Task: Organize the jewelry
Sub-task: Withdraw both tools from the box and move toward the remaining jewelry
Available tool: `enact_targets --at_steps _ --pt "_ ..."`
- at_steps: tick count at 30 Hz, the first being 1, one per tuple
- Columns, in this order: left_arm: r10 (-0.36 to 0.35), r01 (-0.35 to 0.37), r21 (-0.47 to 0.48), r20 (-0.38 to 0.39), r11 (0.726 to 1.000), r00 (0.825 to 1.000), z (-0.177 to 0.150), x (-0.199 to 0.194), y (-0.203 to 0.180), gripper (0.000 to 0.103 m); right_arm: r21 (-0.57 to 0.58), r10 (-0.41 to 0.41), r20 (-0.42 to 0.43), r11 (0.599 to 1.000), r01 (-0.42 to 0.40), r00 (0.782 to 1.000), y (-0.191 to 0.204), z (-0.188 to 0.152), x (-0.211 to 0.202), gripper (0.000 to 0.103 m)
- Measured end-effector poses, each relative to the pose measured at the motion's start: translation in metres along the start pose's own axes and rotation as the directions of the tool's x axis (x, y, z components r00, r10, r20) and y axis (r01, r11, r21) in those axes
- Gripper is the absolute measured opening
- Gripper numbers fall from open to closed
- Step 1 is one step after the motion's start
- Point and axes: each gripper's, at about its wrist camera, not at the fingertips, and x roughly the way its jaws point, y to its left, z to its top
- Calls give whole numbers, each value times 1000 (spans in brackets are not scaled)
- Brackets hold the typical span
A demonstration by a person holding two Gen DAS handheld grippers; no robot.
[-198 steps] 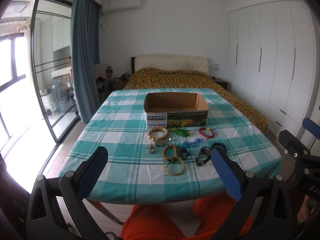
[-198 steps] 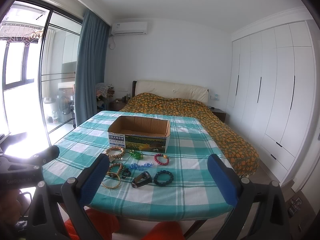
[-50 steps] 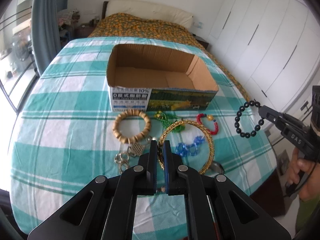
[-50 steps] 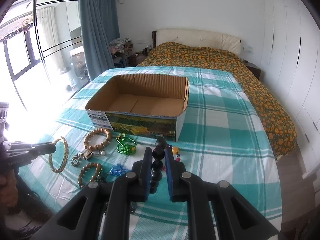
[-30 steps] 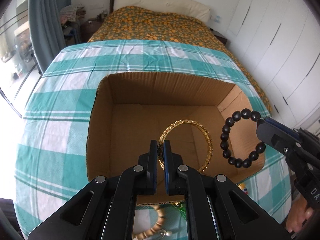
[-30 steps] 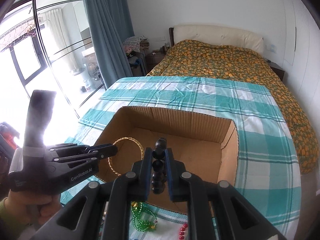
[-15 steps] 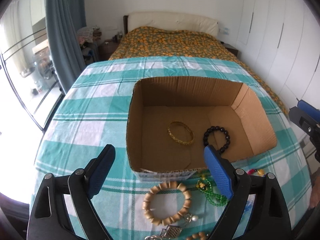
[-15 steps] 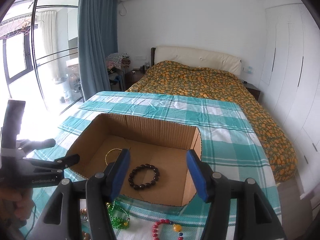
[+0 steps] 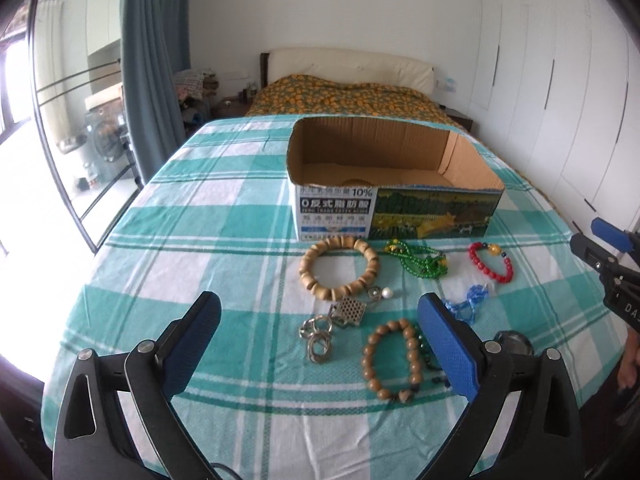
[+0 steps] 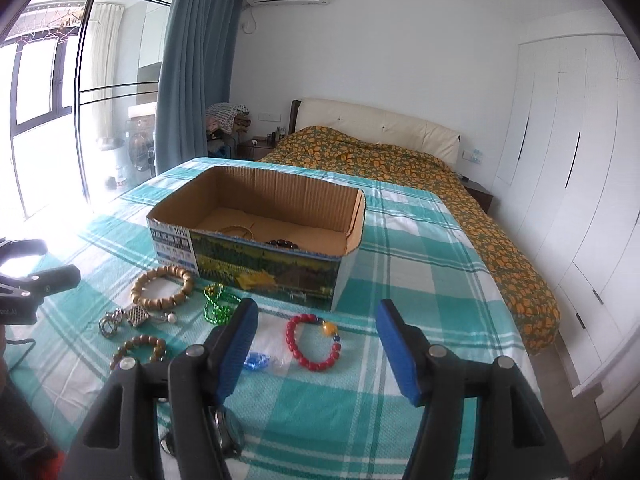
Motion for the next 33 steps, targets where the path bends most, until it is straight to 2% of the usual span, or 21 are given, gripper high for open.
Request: enact_targets --at_steps 4,8,13,21,33 --pt "16 -16 6 -38 1000 999 -36 1 -2 99 -11 -26 -9 1000 26 1000 2 -31 -18 63" --pt "32 -31 22 -39 999 999 -65 -6 4 99 5 -44 -20 999 45 999 -3 -60 -31 63" --pt "3 -7 -45 -86 999 996 -85 4 21 99 60 -37 -72 997 42 997 -9 -93 -27 63" --pt "7 -15 -78 -107 997 994 -93 16 29 99 149 -42 -123 987 60 992 -21 -119 -17 63" --pt "56 -59 -20 -122 998 991 -97 23 19 101 201 -44 -167 976 78 985 -26 -133 -7 63"
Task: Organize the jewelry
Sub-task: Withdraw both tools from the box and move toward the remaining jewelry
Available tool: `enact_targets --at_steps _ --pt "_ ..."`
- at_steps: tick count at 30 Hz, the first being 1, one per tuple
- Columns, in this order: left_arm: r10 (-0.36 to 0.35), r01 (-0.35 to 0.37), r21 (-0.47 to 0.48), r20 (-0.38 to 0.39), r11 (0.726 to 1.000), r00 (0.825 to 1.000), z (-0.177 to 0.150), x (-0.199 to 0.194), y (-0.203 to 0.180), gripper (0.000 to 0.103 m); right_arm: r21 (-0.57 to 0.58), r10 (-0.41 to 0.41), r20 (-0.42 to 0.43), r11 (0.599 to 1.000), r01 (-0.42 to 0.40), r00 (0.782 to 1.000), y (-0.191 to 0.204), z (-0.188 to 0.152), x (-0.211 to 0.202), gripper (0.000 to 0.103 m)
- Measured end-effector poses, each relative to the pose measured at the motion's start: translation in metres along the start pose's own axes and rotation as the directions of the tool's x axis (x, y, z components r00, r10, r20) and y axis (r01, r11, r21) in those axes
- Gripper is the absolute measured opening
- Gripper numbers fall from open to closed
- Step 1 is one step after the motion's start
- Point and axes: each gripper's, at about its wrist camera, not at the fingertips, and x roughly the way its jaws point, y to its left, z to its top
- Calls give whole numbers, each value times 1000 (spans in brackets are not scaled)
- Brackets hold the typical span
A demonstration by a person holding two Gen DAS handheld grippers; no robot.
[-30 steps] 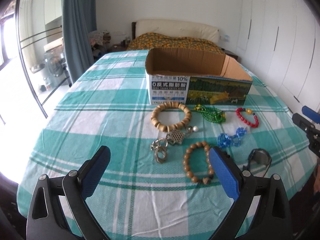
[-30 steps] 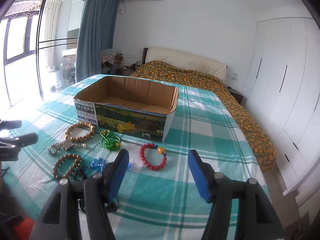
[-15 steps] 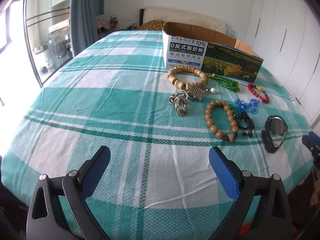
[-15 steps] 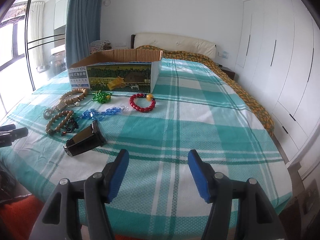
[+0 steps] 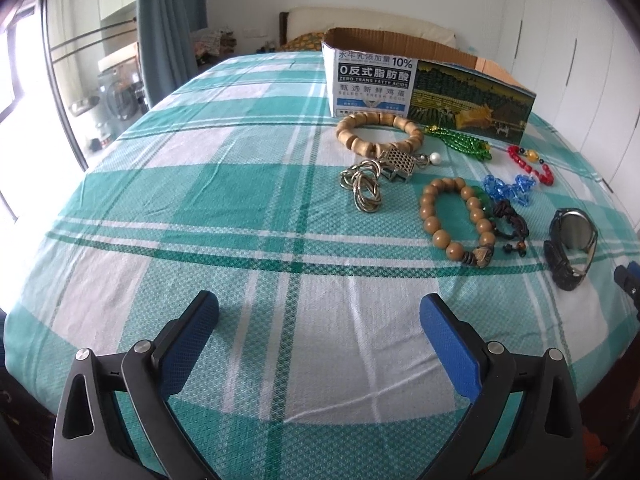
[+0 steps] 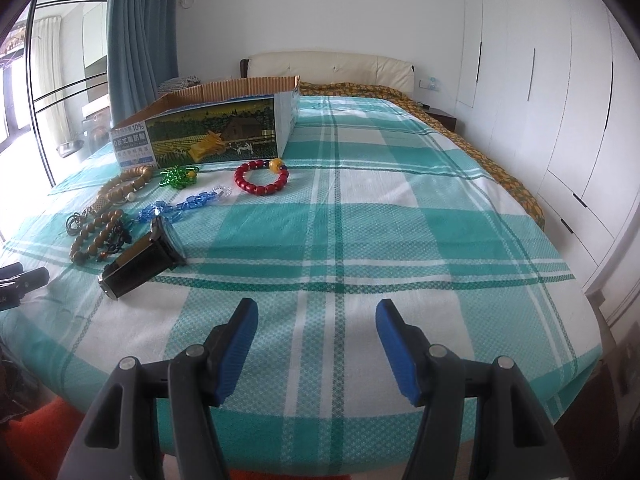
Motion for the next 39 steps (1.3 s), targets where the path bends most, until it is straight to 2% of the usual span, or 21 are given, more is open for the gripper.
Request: enact_targets --at_steps 4,14,25,39 --pt "5 -5 -4 5 1000 1000 -2 0 0 102 11 5 -18 1000 -5 1000 -1 -4 4 63" --pt "3 -3 2 26 1000 1000 -5 -1 0 103 -3 -15 -1 1000 15 1000 5 -6 7 74" --pt "7 -7 2 36 1000 999 -6 -3 0 103 -3 -10 -1 1000 10 1000 5 -6 7 77" --pt "-7 7 15 4 1000 1000 -2 -1 0 103 0 -20 2 1000 20 1000 6 -6 6 78"
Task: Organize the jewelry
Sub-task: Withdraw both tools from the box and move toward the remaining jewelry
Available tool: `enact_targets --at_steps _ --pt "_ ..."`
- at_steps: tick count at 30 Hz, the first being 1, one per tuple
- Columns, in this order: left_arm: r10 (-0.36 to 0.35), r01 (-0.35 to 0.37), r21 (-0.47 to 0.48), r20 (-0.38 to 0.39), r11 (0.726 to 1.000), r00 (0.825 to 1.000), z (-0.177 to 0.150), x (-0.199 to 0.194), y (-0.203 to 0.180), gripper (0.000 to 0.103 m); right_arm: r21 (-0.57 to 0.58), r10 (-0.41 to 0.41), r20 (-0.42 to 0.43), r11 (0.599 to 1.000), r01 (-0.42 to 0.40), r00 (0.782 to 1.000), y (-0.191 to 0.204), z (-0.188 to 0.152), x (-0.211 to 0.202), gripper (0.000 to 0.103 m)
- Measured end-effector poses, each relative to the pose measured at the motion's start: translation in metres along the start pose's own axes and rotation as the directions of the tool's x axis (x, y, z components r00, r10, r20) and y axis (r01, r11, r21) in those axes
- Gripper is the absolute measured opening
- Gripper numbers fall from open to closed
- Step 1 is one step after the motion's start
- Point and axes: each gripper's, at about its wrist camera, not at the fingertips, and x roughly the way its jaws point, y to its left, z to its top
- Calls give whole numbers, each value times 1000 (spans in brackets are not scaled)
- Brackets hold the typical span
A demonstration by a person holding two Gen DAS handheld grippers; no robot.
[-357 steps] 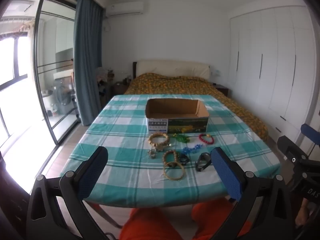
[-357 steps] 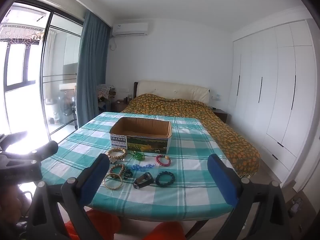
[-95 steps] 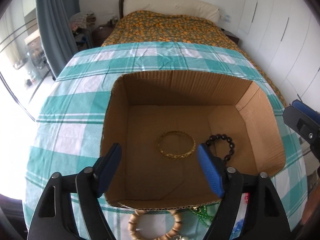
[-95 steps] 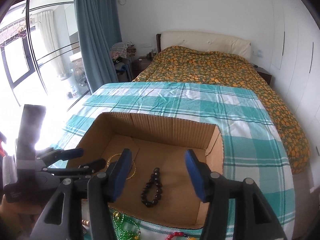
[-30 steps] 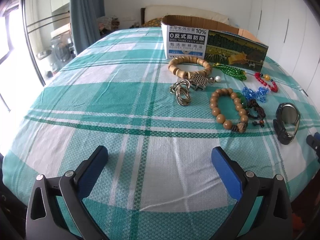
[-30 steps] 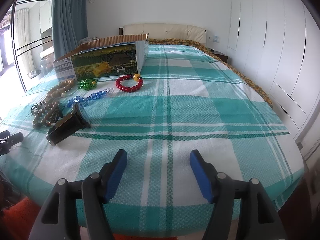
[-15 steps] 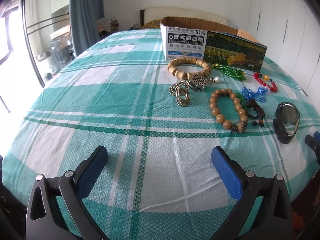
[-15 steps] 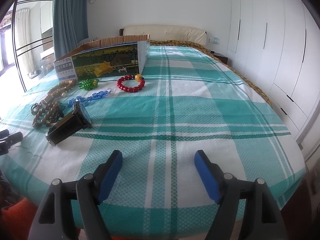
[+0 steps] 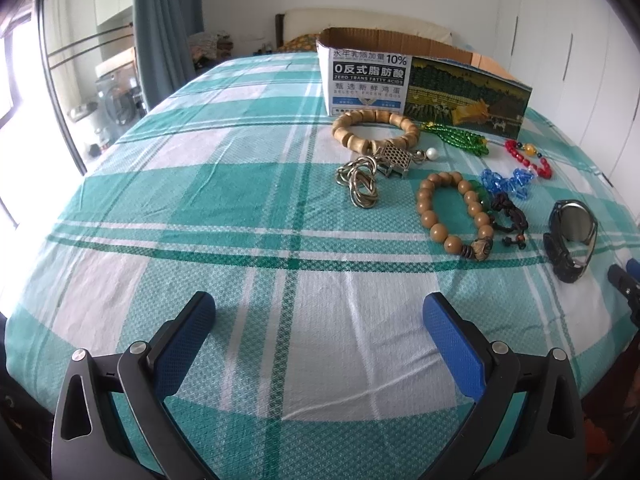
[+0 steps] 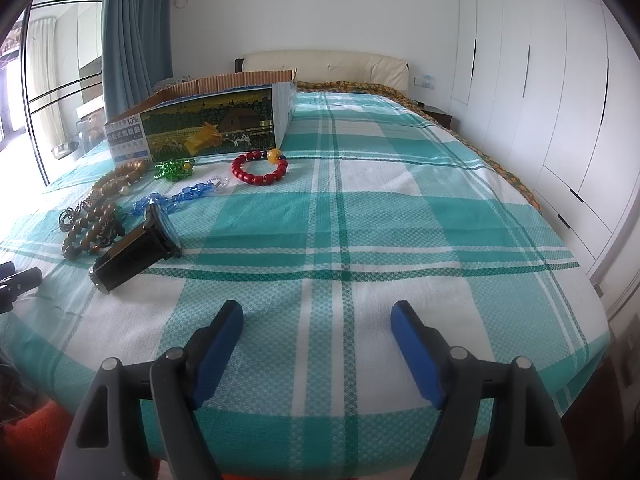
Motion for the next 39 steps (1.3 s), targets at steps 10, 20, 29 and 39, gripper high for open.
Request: enact_targets --at_steps 10,20,29,39 --pt "-25 25 -15 -39 1000 999 9 2 7 102 1 13 -21 1000 -13 1000 -5 1 -3 78" --pt "-90 88 -70 -23 994 996 42 0 19 102 52 21 -15 998 -20 1000 -21 11 -5 78" --pt "-135 132 -59 -49 990 990 70 21 10 102 36 43 -3 998 -43 999 -15 20 -8 78" --pt "-79 72 -66 -122 995 989 79 57 9 102 31 107 24 994 -108 994 -19 63 5 78"
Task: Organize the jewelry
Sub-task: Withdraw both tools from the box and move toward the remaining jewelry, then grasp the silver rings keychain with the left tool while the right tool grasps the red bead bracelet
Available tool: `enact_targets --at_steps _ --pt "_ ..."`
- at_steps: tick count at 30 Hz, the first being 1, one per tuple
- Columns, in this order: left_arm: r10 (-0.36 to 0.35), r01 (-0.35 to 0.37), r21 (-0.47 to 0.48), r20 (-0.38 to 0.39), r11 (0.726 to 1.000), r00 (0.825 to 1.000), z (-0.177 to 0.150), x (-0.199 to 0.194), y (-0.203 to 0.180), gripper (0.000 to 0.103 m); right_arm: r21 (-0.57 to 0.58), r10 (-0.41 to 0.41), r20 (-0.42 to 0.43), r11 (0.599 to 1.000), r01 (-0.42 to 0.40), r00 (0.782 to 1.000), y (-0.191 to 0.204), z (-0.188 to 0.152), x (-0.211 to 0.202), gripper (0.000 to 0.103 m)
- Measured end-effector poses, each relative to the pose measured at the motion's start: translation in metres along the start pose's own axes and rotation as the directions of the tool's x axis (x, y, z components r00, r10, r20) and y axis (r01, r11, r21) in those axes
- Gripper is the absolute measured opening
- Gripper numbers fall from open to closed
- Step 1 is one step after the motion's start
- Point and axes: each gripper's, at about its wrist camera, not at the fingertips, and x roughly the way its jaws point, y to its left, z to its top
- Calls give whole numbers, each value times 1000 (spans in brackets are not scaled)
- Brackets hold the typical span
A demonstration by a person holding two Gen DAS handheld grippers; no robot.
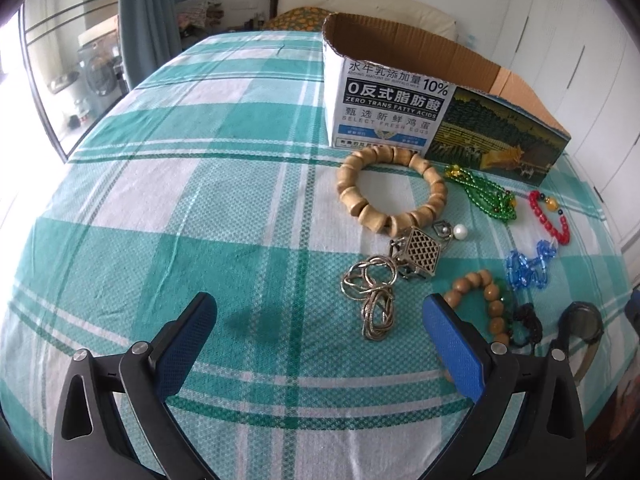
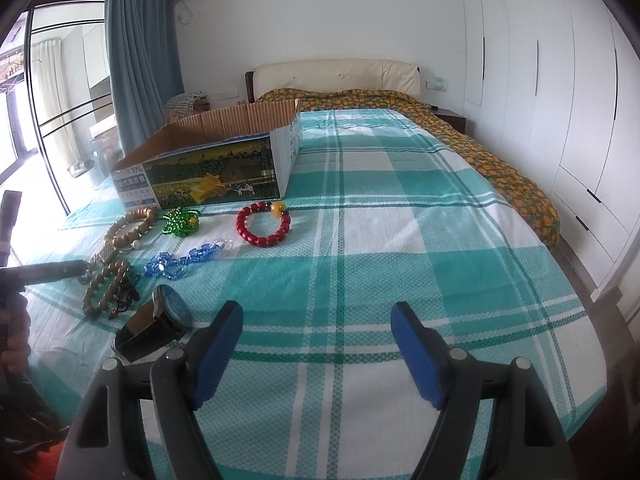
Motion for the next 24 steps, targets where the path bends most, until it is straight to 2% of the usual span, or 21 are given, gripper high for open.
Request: enact_targets --at_steps 7,13,18,20,21,23,24 --pt "82 -81 44 -14 996 997 5 14 -7 102 -31 62 -69 997 -64 996 -6 43 44 78" --pt "71 -70 73 -11 995 997 7 15 -15 100 -64 108 -188 991 -122 976 -2 67 106 78" --pt "48 -47 103 -3 994 999 8 15 -24 95 -172 102 -252 974 -148 962 21 80 141 76" --pt "38 -38 116 4 993 999 8 14 -26 91 -215 96 -274 964 -158 957 30 82 152 63" --pt "31 -32 125 8 992 999 7 12 -27 86 -245 85 -258 958 -150 962 35 82 154 63" --pt "11 -14 151 18 989 1000 4 7 -31 75 -267 99 -251 949 -168 963 41 83 157 58" --pt "-1 -3 165 22 986 1000 3 5 -34 63 -271 105 -248 947 -174 963 43 84 157 55"
